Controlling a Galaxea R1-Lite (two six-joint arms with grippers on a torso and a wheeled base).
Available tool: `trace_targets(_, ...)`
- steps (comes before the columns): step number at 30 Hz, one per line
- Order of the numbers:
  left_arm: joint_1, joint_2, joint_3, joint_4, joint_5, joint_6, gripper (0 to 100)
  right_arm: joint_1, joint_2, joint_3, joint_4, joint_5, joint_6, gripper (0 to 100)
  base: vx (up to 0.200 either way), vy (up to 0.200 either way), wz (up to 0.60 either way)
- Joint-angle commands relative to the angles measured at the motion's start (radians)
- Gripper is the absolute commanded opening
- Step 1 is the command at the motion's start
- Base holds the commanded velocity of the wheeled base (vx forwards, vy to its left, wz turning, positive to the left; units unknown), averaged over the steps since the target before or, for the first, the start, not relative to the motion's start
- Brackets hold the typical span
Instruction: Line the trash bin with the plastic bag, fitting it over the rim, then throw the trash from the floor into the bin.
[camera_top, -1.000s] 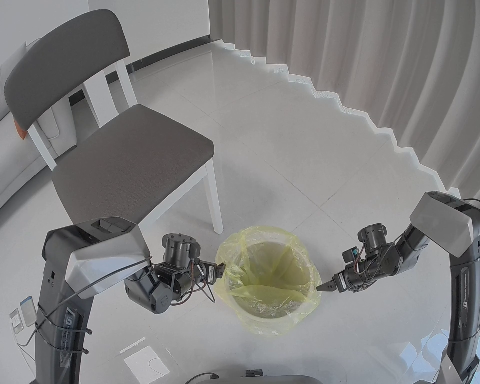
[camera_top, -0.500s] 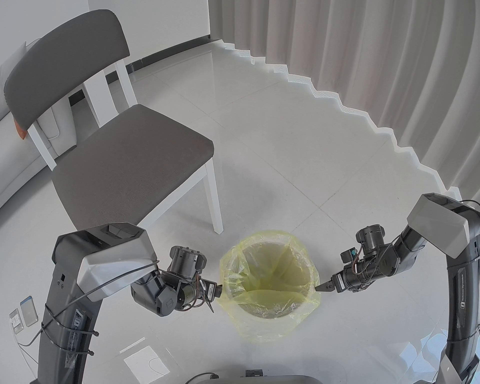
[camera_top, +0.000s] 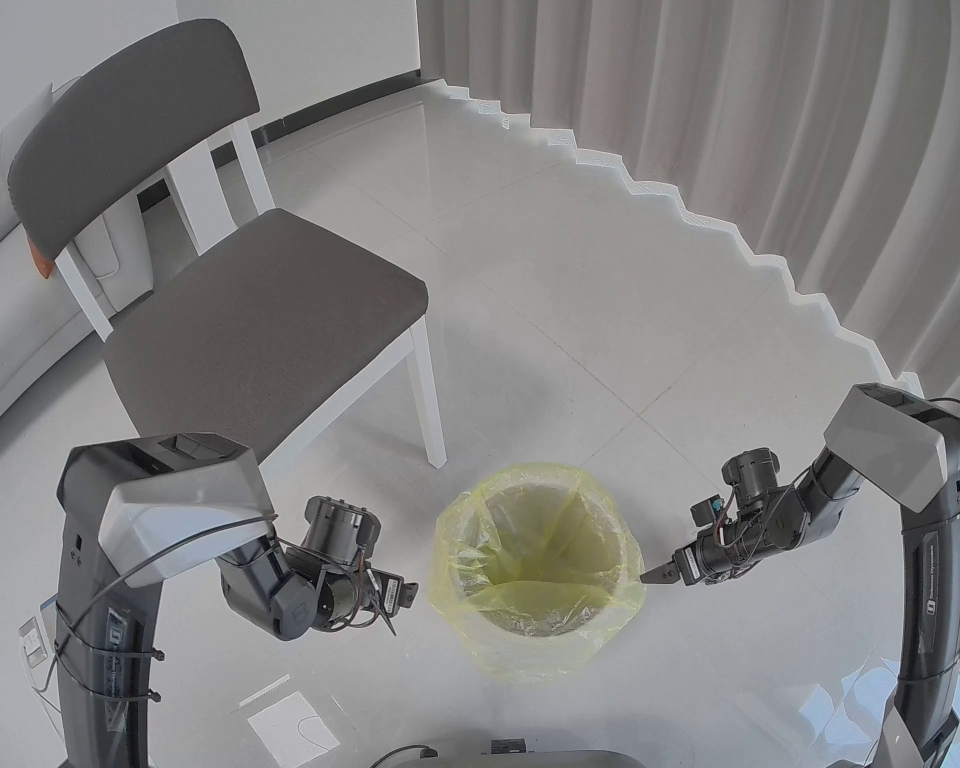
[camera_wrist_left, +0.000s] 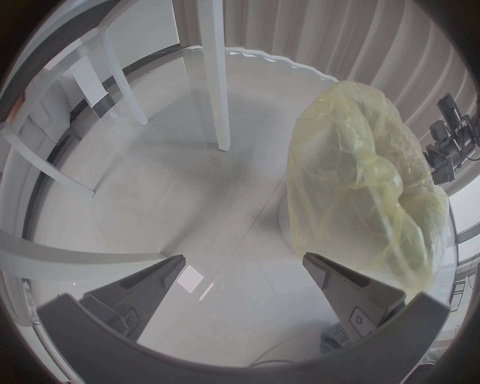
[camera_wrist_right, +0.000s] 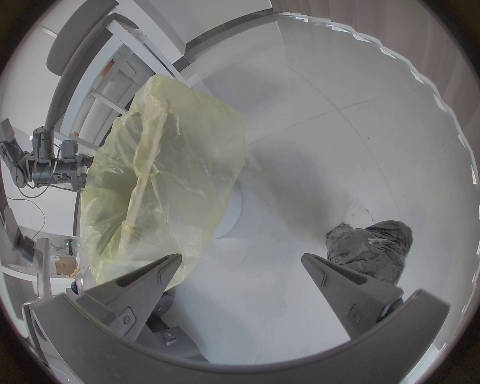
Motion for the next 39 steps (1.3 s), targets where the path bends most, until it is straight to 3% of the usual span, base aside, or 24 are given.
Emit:
trace_targets(1,0.040,-0.074,0.123,-0.101,0.001,-0.011,100,-0.028,-0.091,0.066,0.011,0.000,-0.016,100,0.000,0.000,0.00)
trace_targets(5,0.051,-0.094,0.215,-0.275,-0.003,-0.012,100,-0.031,-0.203,0.146,-0.008,0.003,-0.017,100,0.000,0.000,0.00)
trace_targets(9,0.038,-0.095,0.264,-0.366,-0.012,-0.012,100,-0.005,-0.266,0.196,-0.038,0.001,-0.016,100,0.000,0.000,0.00)
trace_targets(13,-0.027,-0.092,0.298,-0.498,-0.015,-0.012,100,0.076,-0.306,0.268,-0.129,-0.003,-0.002,100,0.000,0.000,0.00)
trace_targets(18,-0.093,-0.124,0.285,-0.527,-0.010,-0.009,100,0.145,-0.313,0.354,-0.261,-0.028,-0.002,100,0.000,0.000,0.00)
trace_targets(25,-0.239,-0.124,0.144,-0.527,-0.004,0.014,100,0.084,-0.421,0.543,-0.440,-0.037,0.009,100,0.000,0.000,0.00)
trace_targets(31,-0.265,0.008,-0.029,-0.479,0.028,0.226,100,-0.003,-0.514,0.620,-0.451,-0.036,0.009,100,0.000,0.000,0.00)
trace_targets(35,-0.262,0.155,-0.187,-0.602,0.077,0.477,100,-0.051,-0.571,0.676,-0.448,-0.032,0.001,100,0.000,0.000,0.00)
trace_targets(37,-0.261,0.183,-0.219,-0.618,0.077,0.528,100,-0.056,-0.576,0.686,-0.450,-0.032,-0.001,100,0.000,0.000,0.00)
trace_targets(38,-0.261,0.226,-0.272,-0.619,0.076,0.623,100,-0.069,-0.588,0.699,-0.451,-0.032,-0.002,100,0.000,0.000,0.00)
trace_targets(39,-0.265,0.239,-0.293,-0.614,0.077,0.640,100,-0.075,-0.594,0.704,-0.451,-0.032,-0.004,100,0.000,0.000,0.00)
